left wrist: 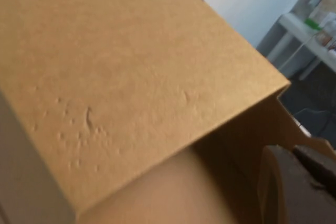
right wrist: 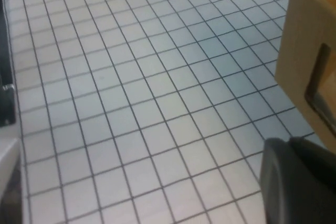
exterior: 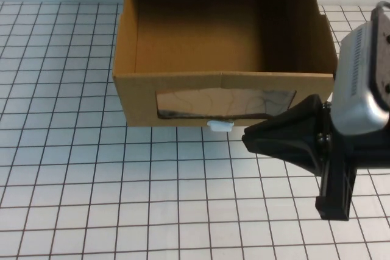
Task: Close the shoe box
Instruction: Press the shoe box with left arm, then close the shoe box with your right arm
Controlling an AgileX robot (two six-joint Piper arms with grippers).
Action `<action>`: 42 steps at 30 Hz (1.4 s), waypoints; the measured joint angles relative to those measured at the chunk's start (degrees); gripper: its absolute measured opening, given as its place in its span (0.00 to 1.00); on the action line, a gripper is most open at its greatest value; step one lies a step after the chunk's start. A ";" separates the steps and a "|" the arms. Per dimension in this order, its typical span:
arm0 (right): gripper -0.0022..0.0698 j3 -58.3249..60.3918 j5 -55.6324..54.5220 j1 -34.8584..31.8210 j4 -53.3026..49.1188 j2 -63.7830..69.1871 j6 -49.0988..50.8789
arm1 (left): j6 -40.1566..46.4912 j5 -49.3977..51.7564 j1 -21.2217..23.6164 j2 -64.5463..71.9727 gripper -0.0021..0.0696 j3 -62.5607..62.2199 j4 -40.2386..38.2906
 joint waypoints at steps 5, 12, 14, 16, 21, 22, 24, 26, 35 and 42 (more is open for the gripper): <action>0.01 0.00 -1.42 0.00 0.41 2.52 -17.00 | 0.33 0.03 -1.03 7.99 0.02 -5.48 -3.12; 0.01 0.00 -3.29 0.99 2.69 5.09 -31.32 | 1.34 0.03 -5.89 17.16 0.02 -11.31 -3.33; 0.01 0.00 -3.81 2.10 2.82 5.30 -35.28 | 1.46 0.03 -6.69 19.40 0.02 -13.09 -3.33; 0.01 0.00 -4.37 3.21 2.82 5.99 -38.09 | 1.46 0.03 -6.94 21.06 0.02 -14.74 -3.33; 0.01 0.00 -7.21 6.08 2.60 8.83 -46.14 | 0.92 -0.50 -6.94 23.36 0.02 -16.87 -3.47; 0.01 0.00 -8.19 6.87 2.37 9.50 -47.98 | 0.82 -0.62 -6.94 23.39 0.02 -16.98 -3.60; 0.01 0.00 -10.35 8.48 2.13 10.65 -50.25 | 0.59 -0.63 -6.94 23.49 0.02 -17.08 -3.72; 0.01 0.00 -12.65 10.30 1.16 12.02 -51.32 | 0.59 -0.63 -6.94 23.49 0.02 -17.08 -3.72; 0.01 0.00 -25.51 16.48 -8.64 20.02 -57.86 | 0.37 -0.63 -6.94 23.49 0.02 -17.27 -3.72; 0.01 0.00 -36.44 18.41 -10.88 25.08 -67.44 | 0.15 -0.52 -6.94 23.49 0.02 -17.27 -3.72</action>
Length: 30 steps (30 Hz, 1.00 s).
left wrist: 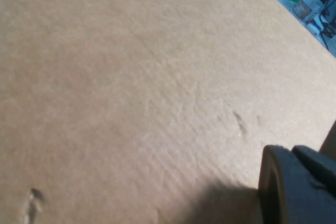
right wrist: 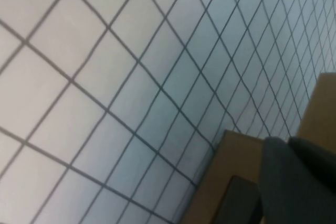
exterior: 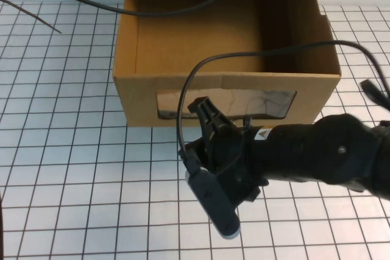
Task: Close the shoe box
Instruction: Close the shoe box with your right arm
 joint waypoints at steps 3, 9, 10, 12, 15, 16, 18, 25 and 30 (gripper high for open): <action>0.01 0.00 -4.83 0.00 0.00 2.51 -3.44 | 0.00 0.00 0.00 0.00 0.02 0.00 0.00; 0.01 -4.66 -4.03 -2.28 3.19 7.29 -5.02 | -0.04 0.22 0.00 0.00 0.02 0.00 0.00; 0.01 -5.76 -3.53 -2.84 3.59 7.95 -5.02 | -0.04 0.45 0.00 0.00 0.02 0.00 0.00; 0.01 -7.68 -2.88 -3.85 4.33 9.16 -5.16 | -0.04 0.58 0.00 0.00 0.02 0.00 0.00; 0.01 -11.06 -1.06 -5.76 4.90 10.85 -5.22 | -0.13 0.85 0.00 0.00 0.02 0.00 0.00; 0.01 -12.31 -0.43 -6.48 5.13 11.49 -5.22 | -0.13 0.95 0.00 0.00 0.02 0.00 0.00; 0.01 -14.67 0.79 -7.89 5.40 12.78 -5.22 | -0.13 0.95 0.00 0.00 0.02 0.00 -0.09; 0.01 -21.24 2.84 -12.35 5.54 16.70 -5.22 | -0.13 1.43 0.00 0.00 0.02 0.00 -0.24; 0.01 -23.97 4.11 -14.21 5.99 19.41 -5.44 | -0.17 1.90 0.00 0.00 0.02 0.00 -0.38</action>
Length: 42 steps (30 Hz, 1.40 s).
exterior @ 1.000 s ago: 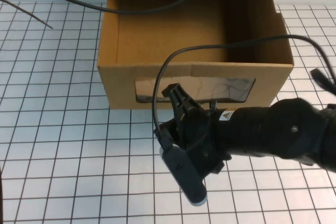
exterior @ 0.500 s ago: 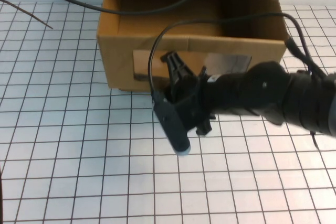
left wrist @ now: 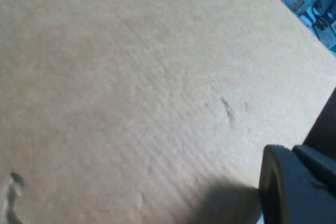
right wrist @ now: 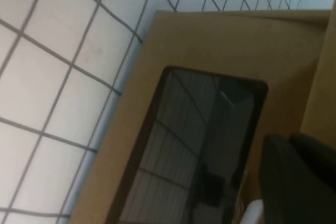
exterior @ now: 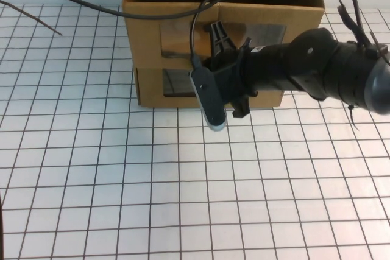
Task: Close the shoe box
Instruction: Close the shoe box with your right arm
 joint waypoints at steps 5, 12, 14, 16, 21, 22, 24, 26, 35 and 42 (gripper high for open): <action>0.01 -3.69 0.46 -1.48 1.76 2.76 -0.06 | -0.09 0.02 0.00 0.00 0.02 0.00 0.00; 0.01 -6.14 1.24 -2.32 2.54 4.30 -0.74 | -0.09 0.12 0.00 0.00 0.02 0.00 -0.03; 0.01 -6.14 1.54 -2.32 2.42 4.30 -1.51 | -0.09 0.25 0.00 0.00 0.02 0.00 -0.03; 0.01 -5.77 1.43 -2.15 2.17 3.76 -1.79 | -0.09 0.49 0.00 0.00 0.02 0.00 -0.03; 0.01 -3.85 1.45 -1.15 1.92 0.54 -2.43 | -0.09 0.77 0.48 0.00 0.02 -0.04 -0.14; 0.01 -3.40 1.98 -0.87 2.05 -0.43 -2.43 | -0.09 0.79 0.58 0.00 0.02 -0.04 -0.14; 0.01 -2.46 3.08 -0.61 2.40 -2.23 -2.43 | -0.09 0.90 0.99 0.00 0.02 -0.04 -0.27; 0.01 -1.72 4.09 -0.06 2.61 -3.93 -2.43 | -0.09 0.90 1.23 0.00 0.02 -0.04 -0.27; 0.01 -0.30 -3.31 0.53 5.59 -6.34 -2.43 | -0.09 0.90 1.45 0.00 0.02 -0.13 -0.27; 0.01 -0.30 -15.69 0.53 10.69 -6.34 -2.51 | -0.09 0.90 1.45 0.00 0.02 -0.13 -0.36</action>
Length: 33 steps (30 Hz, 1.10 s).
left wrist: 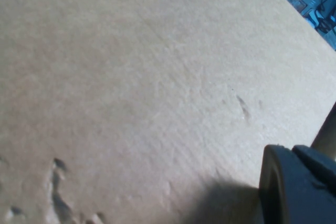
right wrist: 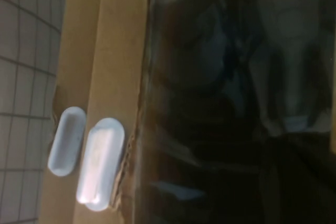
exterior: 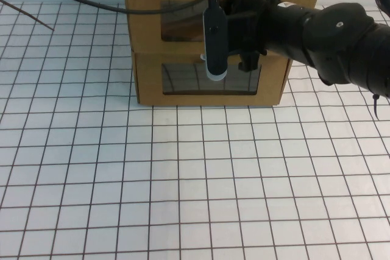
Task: Close the shoe box
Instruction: Close the shoe box with your right arm
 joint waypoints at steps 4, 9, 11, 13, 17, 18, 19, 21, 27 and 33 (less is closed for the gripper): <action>0.01 0.00 -0.88 -0.12 0.38 0.25 -0.18 | 0.00 -0.10 0.00 0.00 0.02 0.00 -0.13; 0.01 -2.14 0.07 -2.06 3.01 2.41 -0.28 | 0.00 -0.35 0.00 0.00 0.02 0.00 -0.13; 0.01 -2.87 0.45 -2.96 5.47 2.88 -0.28 | 0.00 -0.43 0.00 0.00 0.02 0.00 -0.13; 0.01 -3.35 0.52 -3.35 6.70 2.88 -0.28 | 0.00 -0.43 0.00 0.00 0.02 0.00 -0.13; 0.01 -3.51 1.53 -3.51 7.55 2.78 -0.28 | 0.00 -0.47 0.00 0.00 0.02 0.00 -0.25; 0.01 -3.51 2.49 -3.51 7.80 2.78 -0.28 | 0.00 -0.47 0.00 0.00 0.02 0.00 -0.25; 0.01 -3.51 3.55 -3.61 7.80 2.62 -0.28 | 0.00 -0.47 0.00 0.00 0.02 0.00 -0.25; 0.01 -3.51 6.32 -3.73 7.97 2.17 -0.28 | 0.00 -0.47 0.00 0.00 0.02 0.00 -0.25; 0.01 -1.49 12.95 -3.98 10.97 -1.65 -0.28 | 0.00 -0.09 0.00 -0.80 0.02 0.00 0.68; 0.01 4.32 20.80 -3.98 11.16 -8.13 5.59 | 0.46 1.03 1.06 -5.54 0.02 0.00 1.68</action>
